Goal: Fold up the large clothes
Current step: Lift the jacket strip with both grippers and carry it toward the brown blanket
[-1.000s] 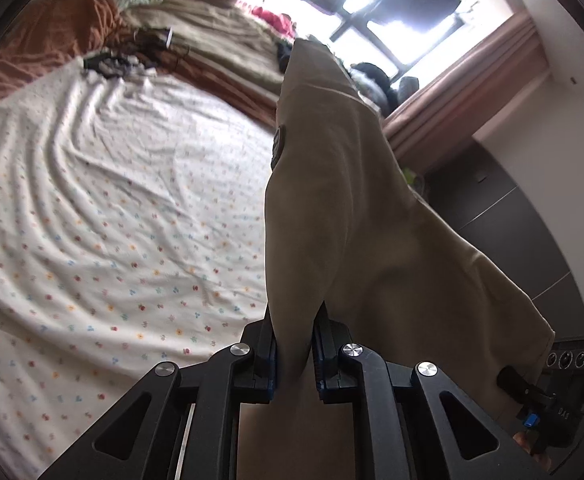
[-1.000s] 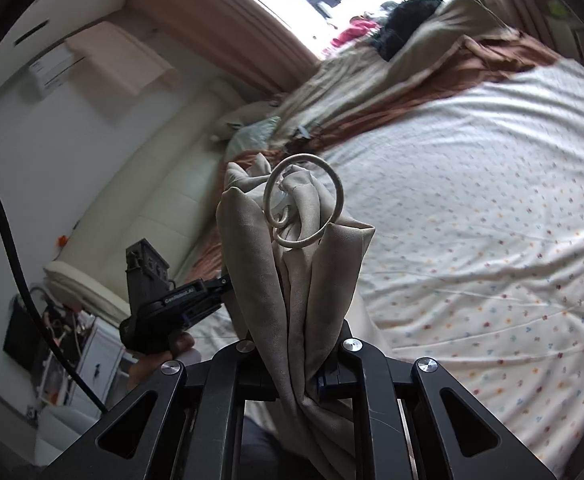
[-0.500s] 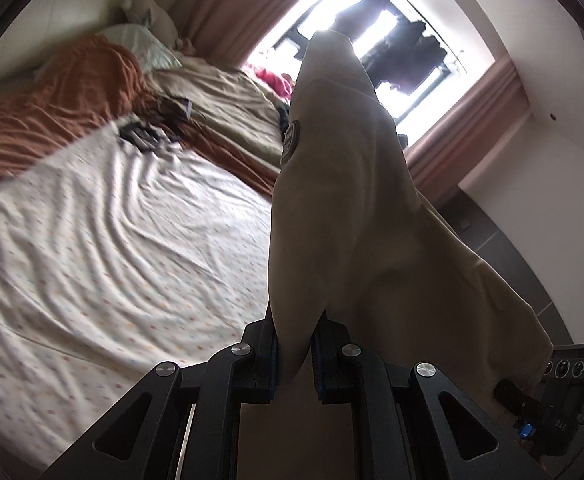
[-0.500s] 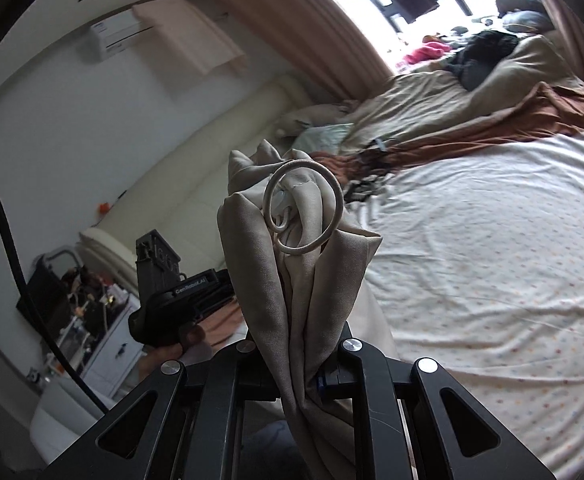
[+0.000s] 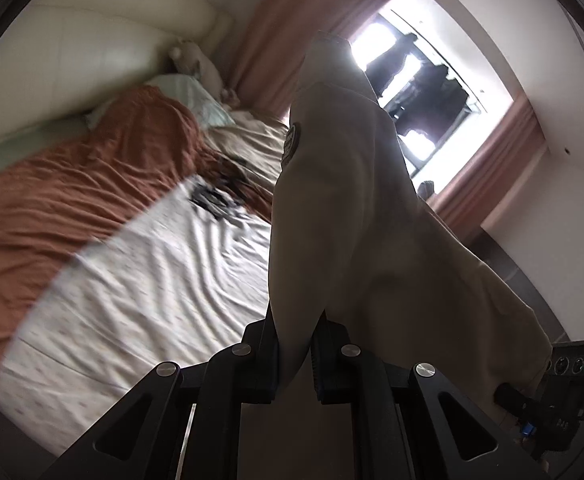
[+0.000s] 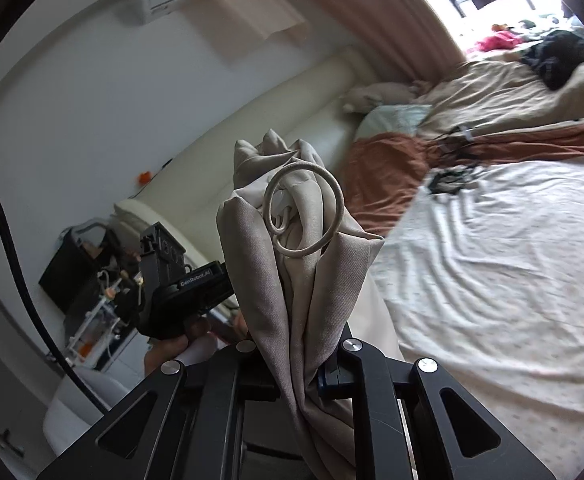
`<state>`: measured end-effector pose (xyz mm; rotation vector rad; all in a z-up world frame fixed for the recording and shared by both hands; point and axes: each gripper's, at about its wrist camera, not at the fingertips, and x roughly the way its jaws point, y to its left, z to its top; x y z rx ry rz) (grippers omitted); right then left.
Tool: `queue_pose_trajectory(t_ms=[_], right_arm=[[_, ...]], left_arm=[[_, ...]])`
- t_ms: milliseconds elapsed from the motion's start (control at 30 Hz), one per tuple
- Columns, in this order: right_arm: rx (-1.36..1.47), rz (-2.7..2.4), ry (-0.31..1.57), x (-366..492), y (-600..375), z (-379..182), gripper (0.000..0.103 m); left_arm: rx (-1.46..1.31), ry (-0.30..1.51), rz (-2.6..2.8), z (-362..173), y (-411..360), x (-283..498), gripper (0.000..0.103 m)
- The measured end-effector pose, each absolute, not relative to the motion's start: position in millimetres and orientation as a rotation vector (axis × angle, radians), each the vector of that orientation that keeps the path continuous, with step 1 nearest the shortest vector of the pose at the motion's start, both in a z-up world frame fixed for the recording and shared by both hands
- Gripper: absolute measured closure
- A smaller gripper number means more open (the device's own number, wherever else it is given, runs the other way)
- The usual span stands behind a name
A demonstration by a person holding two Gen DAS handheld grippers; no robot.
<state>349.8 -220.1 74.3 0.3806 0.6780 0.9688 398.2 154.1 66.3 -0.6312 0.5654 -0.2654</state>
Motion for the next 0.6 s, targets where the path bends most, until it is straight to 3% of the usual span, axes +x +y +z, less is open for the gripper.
queue_pose_trajectory(t_ms=[600], right_arm=[[0.316,1.280,0.783,368.8,57.0,39.0,0.090]], left_arm=[[-0.624,0.496,-0.002,56.1,404.9,378.6,0.091]])
